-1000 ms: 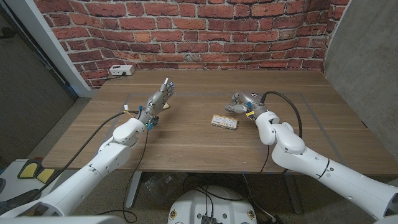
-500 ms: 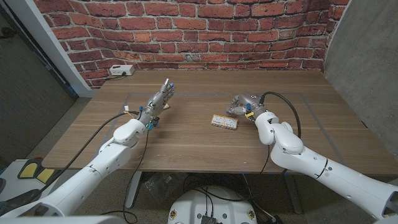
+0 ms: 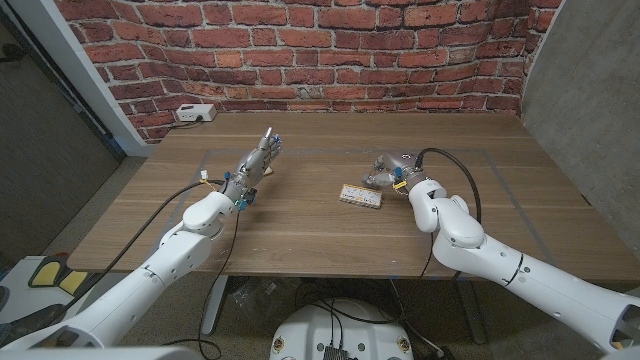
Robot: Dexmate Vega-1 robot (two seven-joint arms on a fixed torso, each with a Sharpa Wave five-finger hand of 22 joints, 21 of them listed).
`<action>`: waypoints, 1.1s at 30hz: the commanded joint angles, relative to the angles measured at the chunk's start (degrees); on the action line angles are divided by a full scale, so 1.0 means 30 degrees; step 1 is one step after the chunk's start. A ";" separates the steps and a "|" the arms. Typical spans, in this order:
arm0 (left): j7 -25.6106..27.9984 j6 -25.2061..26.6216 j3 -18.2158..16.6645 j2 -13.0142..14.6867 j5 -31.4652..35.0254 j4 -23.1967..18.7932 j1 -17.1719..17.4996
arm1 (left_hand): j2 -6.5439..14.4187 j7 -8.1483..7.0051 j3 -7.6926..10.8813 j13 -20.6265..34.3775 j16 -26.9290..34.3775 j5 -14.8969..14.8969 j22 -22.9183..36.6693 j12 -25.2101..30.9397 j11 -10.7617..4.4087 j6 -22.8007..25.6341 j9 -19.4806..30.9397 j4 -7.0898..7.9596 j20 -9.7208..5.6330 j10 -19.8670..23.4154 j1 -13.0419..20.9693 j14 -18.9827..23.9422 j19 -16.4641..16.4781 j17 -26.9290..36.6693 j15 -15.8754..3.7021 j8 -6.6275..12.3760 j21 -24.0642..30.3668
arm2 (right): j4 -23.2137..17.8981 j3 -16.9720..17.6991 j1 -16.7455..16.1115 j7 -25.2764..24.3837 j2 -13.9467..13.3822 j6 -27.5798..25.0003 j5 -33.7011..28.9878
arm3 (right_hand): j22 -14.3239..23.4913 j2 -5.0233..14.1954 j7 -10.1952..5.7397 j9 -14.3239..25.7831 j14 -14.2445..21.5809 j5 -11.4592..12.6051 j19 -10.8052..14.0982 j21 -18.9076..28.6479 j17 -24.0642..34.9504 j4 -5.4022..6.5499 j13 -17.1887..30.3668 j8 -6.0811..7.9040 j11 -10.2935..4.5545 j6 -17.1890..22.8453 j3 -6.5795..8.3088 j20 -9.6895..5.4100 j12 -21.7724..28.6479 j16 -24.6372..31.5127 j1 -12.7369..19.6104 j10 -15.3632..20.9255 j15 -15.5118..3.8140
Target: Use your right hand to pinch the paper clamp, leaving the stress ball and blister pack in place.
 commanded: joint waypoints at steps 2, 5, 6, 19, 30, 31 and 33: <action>-0.0070 0.0051 -0.0015 0.0066 -0.0048 -0.0036 0.0014 | -0.0003 -0.0023 0.0030 0.0042 0.0005 -0.0058 0.0097 -0.0057 -0.0042 0.0011 0.0077 0.0086 0.0098 0.0067 0.0067 0.0072 -0.0004 0.0082 -0.0084 -0.0032 -0.0039 | 0.0465 -0.0735 0.0384 0.0627 0.0194 -0.0065 -0.1465 | 0.0063 -0.0038 -0.2002 0.0045 -0.0256 0.0160 -0.0064 -0.0041 0.0079 -0.0028 0.0049 -0.0187 0.0018 0.1687 -0.0002 0.0084 -0.0053 0.0049 -0.0060 -0.0250 -0.0416; -0.0090 0.0030 -0.0023 0.0072 -0.0058 -0.0020 0.0022 | 0.0004 -0.0035 0.0034 0.0042 0.0005 -0.0064 0.0098 -0.0060 -0.0053 0.0020 0.0077 0.0085 0.0099 0.0061 0.0079 0.0072 -0.0008 0.0082 -0.0084 -0.0029 -0.0040 | 0.0471 -0.0822 0.0425 0.0921 0.0209 -0.0059 -0.1834 | 0.0062 -0.0043 -0.2003 0.0049 -0.0290 0.0175 -0.0090 -0.0049 0.0070 -0.0073 0.0051 -0.0211 0.0007 0.1637 0.0025 0.0114 -0.0063 0.0046 0.0000 -0.0323 -0.0432; -0.0107 0.0037 -0.0031 0.0077 -0.0084 -0.0019 0.0030 | 0.0007 -0.0053 0.0035 0.0042 0.0006 -0.0066 0.0098 -0.0054 -0.0044 0.0013 0.0077 0.0085 0.0099 0.0073 0.0083 0.0075 -0.0005 0.0082 -0.0085 -0.0031 -0.0039 | 0.0471 -0.0852 0.0429 0.1004 0.0222 -0.0063 -0.1972 | 0.0061 -0.0047 -0.2004 0.0051 -0.0293 0.0180 -0.0100 -0.0053 0.0066 -0.0088 0.0052 -0.0213 0.0022 0.1634 0.0033 0.0132 -0.0066 0.0048 0.0020 -0.0346 -0.0432; -0.0171 -0.0073 -0.0043 0.0000 -0.0158 0.0140 0.0048 | 0.0028 -0.0049 0.0046 0.0042 0.0005 -0.0090 0.0098 -0.0063 -0.0044 -0.0001 0.0078 0.0083 0.0101 0.0051 0.0128 0.0074 -0.0011 0.0082 -0.0058 -0.0038 -0.0041 | 0.0379 -0.1001 0.0482 0.2794 0.0362 -0.0124 -0.3538 | 0.0049 -0.0375 -0.1911 0.0094 -0.1143 0.0228 -0.0562 -0.0206 0.0057 -0.0203 0.0080 -0.0572 0.0130 0.0773 -0.0051 0.0352 -0.0187 -0.0047 -0.0035 -0.1303 -0.0241; -0.0126 -0.0107 -0.0048 -0.0043 -0.0184 0.0218 0.0122 | 0.0050 -0.0046 0.0054 0.0043 0.0003 -0.0117 0.0098 -0.0065 -0.0067 -0.0002 0.0078 0.0084 0.0220 0.0041 0.0170 0.0067 -0.0028 0.0083 -0.0060 -0.0038 -0.0047 | 0.0586 -0.0824 0.0345 0.3774 0.0718 -0.0305 -0.4365 | 0.0039 -0.0551 -0.1125 0.0137 -0.1898 0.0265 -0.0985 -0.0271 0.0101 -0.0140 0.0110 -0.1182 0.0433 -0.1174 -0.0139 0.0518 -0.0155 0.0033 -0.0293 -0.2305 -0.0074; -0.0128 -0.0107 -0.0047 -0.0044 -0.0184 0.0218 0.0119 | 0.0052 -0.0046 0.0055 0.0043 0.0003 -0.0119 0.0098 -0.0065 -0.0076 0.0003 0.0078 0.0084 0.0208 0.0043 0.0173 0.0067 -0.0021 0.0083 -0.0060 -0.0036 -0.0044 | 0.0587 -0.0783 0.0321 0.3795 0.0733 -0.0298 -0.4395 | 0.0039 -0.0560 -0.1061 0.0140 -0.1989 0.0263 -0.0995 -0.0265 0.0104 -0.0123 0.0113 -0.1201 0.0480 -0.1298 -0.0154 0.0529 -0.0144 0.0023 -0.0336 -0.2362 -0.0022; -0.0129 -0.0104 -0.0035 -0.0059 -0.0177 0.0230 0.0101 | 0.0054 -0.0037 0.0055 0.0043 0.0000 -0.0124 0.0098 -0.0063 -0.0042 0.0016 0.0079 0.0085 0.0197 0.0047 0.0179 0.0060 -0.0014 0.0084 -0.0064 -0.0030 -0.0041 | 0.0592 -0.0683 0.0275 0.3850 0.0764 -0.0272 -0.4386 | 0.0038 -0.0579 -0.0919 0.0145 -0.2181 0.0259 -0.1097 -0.0285 0.0112 -0.0078 0.0117 -0.1247 0.0563 -0.1587 -0.0191 0.0571 -0.0137 0.0011 -0.0442 -0.2526 0.0092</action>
